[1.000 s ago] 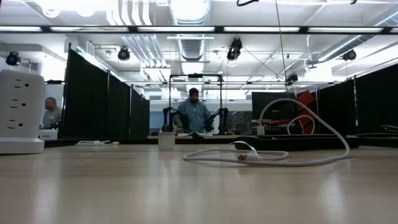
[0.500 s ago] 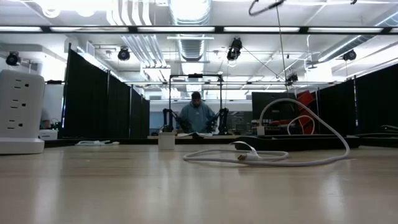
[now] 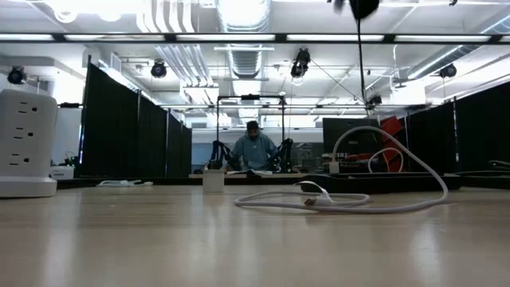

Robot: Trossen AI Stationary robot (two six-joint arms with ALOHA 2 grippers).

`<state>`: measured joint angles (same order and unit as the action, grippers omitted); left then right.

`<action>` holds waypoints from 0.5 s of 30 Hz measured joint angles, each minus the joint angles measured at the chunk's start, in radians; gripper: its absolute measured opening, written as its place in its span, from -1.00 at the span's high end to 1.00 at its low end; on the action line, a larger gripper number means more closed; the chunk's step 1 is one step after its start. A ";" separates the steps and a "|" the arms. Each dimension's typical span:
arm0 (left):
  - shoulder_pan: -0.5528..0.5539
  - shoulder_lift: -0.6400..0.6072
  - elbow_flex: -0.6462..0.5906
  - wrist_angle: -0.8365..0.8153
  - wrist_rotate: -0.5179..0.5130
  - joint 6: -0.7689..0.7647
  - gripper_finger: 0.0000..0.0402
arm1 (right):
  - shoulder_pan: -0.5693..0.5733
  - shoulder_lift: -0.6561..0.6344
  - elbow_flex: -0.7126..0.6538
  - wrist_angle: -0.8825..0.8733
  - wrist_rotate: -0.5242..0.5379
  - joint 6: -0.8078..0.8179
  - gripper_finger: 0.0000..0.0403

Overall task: Insert USB
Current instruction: Insert the right black charger cable into the black outlet extension

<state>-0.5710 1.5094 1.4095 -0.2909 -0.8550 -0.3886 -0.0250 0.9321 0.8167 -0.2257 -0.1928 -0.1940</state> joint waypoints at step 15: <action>-0.054 -0.003 -0.247 0.156 -0.071 -0.277 0.58 | -0.295 0.170 -0.220 0.191 -0.278 -0.295 0.94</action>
<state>-0.6254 1.5069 1.1621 -0.1353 -0.9258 -0.6657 -0.3200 1.1025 0.5969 -0.0348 -0.4704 -0.4894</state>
